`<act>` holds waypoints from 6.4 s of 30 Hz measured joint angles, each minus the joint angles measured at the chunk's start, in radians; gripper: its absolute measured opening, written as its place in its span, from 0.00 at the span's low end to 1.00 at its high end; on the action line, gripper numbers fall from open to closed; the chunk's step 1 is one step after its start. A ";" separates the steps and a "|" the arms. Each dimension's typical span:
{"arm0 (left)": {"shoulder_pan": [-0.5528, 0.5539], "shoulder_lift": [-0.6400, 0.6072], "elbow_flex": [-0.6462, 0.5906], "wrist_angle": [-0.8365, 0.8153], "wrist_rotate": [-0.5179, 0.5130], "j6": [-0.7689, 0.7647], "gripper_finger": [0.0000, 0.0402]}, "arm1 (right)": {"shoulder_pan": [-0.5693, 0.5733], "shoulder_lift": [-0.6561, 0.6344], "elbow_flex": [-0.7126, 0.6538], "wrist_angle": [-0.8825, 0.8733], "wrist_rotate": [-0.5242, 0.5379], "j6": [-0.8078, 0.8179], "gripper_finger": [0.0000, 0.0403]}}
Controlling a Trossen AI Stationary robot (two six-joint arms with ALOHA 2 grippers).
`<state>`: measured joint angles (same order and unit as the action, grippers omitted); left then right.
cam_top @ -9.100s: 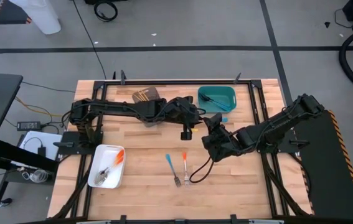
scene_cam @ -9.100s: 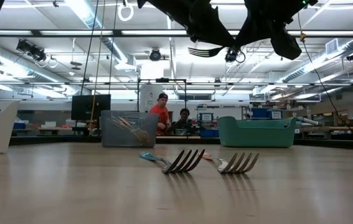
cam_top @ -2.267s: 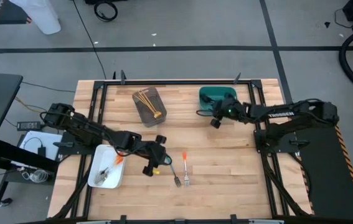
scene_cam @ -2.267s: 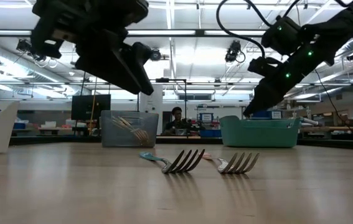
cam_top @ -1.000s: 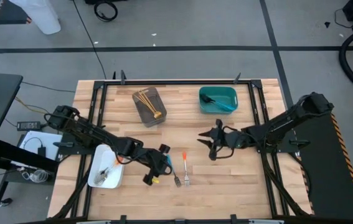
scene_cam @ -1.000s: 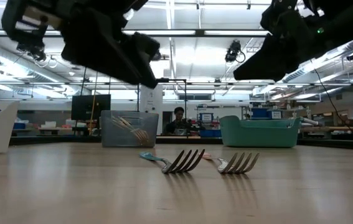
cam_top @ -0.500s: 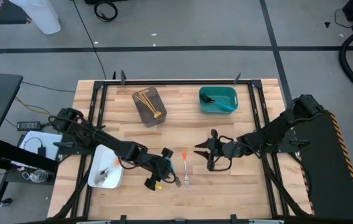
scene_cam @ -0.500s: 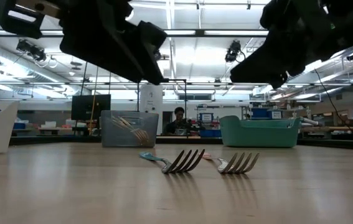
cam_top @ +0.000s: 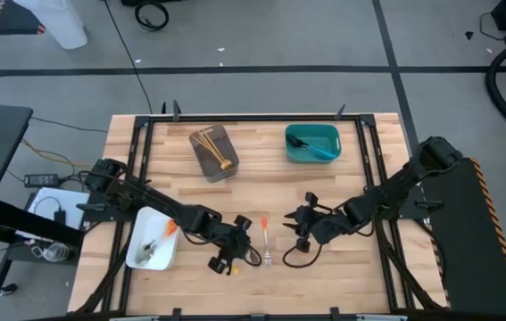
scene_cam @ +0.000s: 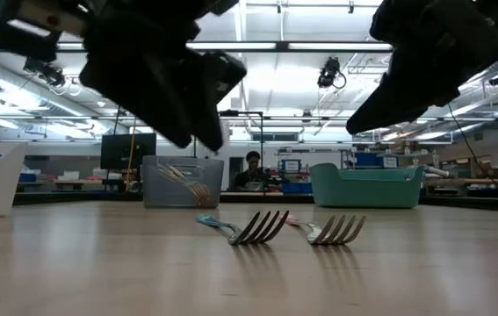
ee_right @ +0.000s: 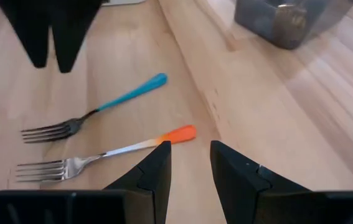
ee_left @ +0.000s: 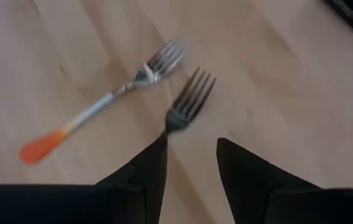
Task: Sort silverware by color (type)
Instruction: Put the blue fork into the green bin
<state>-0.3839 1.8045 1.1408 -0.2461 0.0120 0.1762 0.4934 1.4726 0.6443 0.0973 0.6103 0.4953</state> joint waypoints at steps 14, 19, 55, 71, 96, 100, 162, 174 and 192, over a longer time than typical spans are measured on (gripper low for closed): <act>0.049 0.057 0.017 -0.014 0.015 0.169 0.37 | 0.045 -0.037 -0.008 -0.058 0.022 0.006 0.30; 0.049 0.034 0.040 -0.041 0.003 0.149 0.37 | 0.056 -0.064 -0.008 -0.049 0.019 0.000 0.30; 0.141 0.149 0.040 0.040 0.188 0.491 0.37 | 0.032 -0.072 -0.007 -0.048 -0.316 -0.174 0.28; 0.144 0.201 0.044 0.010 0.232 0.524 0.14 | 0.032 -0.074 -0.007 -0.168 -0.261 -0.080 0.28; 0.090 0.113 0.037 -0.075 0.012 0.570 0.02 | 0.026 -0.119 -0.007 -0.183 -0.142 -0.045 0.28; 0.074 0.113 0.037 -0.064 -0.079 0.590 0.02 | 0.026 -0.119 -0.007 -0.181 -0.086 -0.045 0.28; 0.284 -0.093 -0.120 1.213 -0.208 0.426 0.02 | 0.015 -0.152 -0.007 0.472 0.579 -0.722 0.44; 0.284 -0.090 -0.120 1.293 -0.290 0.375 0.02 | -0.041 -0.016 -0.007 1.023 0.523 -1.192 0.44; 0.285 -0.065 -0.119 1.374 -0.300 0.324 0.02 | -0.136 -0.018 0.054 1.051 0.328 -1.217 0.44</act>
<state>-0.0991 1.7397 1.0214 1.1276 -0.2882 0.5003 0.3577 1.4548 0.6981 1.1481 0.9386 -0.7218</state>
